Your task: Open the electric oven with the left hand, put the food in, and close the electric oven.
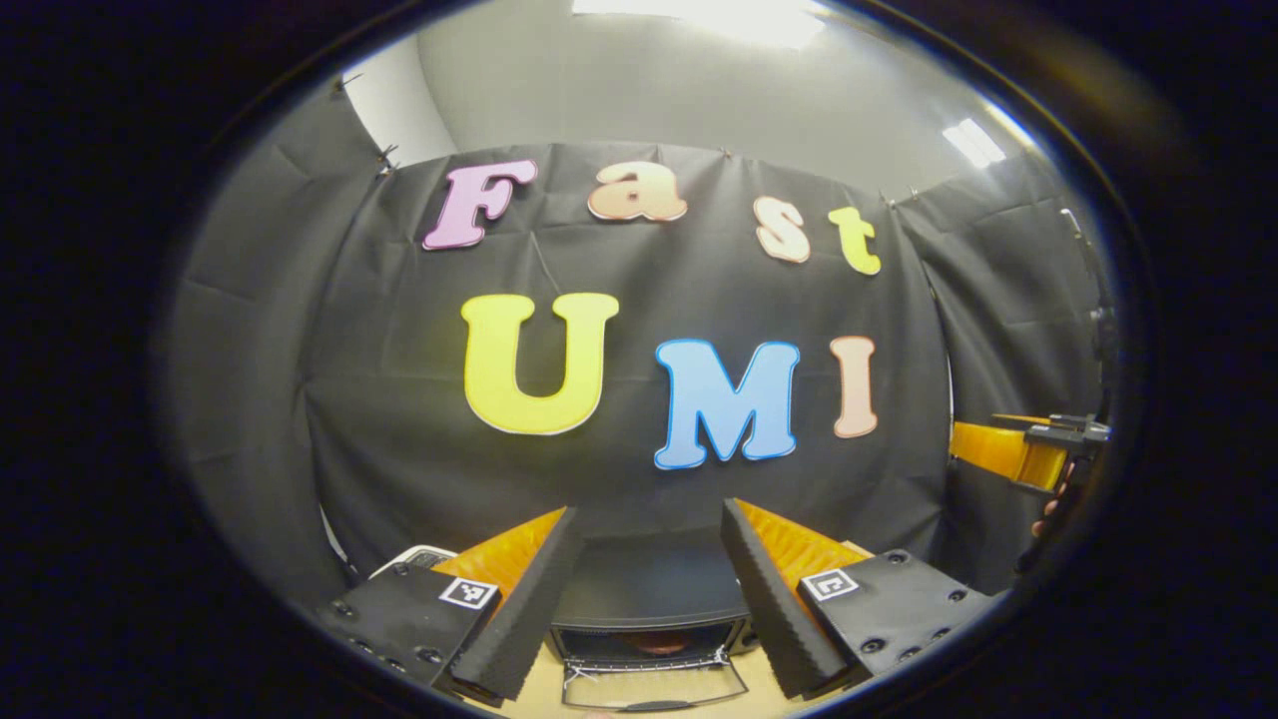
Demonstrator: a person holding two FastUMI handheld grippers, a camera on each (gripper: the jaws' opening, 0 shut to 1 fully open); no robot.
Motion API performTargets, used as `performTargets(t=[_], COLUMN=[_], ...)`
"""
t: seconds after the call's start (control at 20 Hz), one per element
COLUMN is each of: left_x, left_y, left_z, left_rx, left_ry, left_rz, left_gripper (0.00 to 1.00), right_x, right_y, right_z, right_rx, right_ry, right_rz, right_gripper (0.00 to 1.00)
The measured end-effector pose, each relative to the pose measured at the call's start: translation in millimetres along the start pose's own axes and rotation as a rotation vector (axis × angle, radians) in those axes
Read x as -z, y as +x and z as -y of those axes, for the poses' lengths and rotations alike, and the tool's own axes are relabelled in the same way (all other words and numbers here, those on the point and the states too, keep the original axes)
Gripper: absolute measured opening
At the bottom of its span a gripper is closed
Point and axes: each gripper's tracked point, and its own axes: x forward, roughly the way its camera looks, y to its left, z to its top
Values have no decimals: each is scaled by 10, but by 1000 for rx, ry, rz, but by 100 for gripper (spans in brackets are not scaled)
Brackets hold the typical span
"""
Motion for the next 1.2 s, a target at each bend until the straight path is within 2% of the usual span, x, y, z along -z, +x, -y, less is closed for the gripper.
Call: performTargets(t=[0.35,0.6,0.65,0.7,0.75,0.8,0.85,0.9,1.15,1.2], left_x=[636,1410,1580,1719,1870,1995,2131,2241,2660,2719], left_y=[110,131,110,81,69,54,-20,-30,-99,-105], left_z=[149,169,153,142,147,145,101,105,141,161], left_rx=[25,26,24,19,19,22,24,28,42,46], left_ry=[-11,-54,-59,-63,-66,-66,-62,-54,-30,-33], left_rz=[-159,-385,-427,-465,-501,-532,-563,-588,-684,-699], left_gripper=[100,100,95,100,95,95,88,100,100,95], right_x=[72,218,276,305,335,365,392,409,486,491], right_y=[38,14,-11,-21,-12,-9,-3,3,-37,-33], right_z=[42,71,89,115,133,149,172,201,300,323], right_rx=[-13,-6,-3,4,8,11,18,23,42,46], right_ry=[-1,15,12,10,13,18,21,23,32,33], right_rz=[-9,-39,-44,-49,-53,-60,-65,-69,-86,-87], right_gripper=[97,97,97,97,97,97,97,97,97,97])
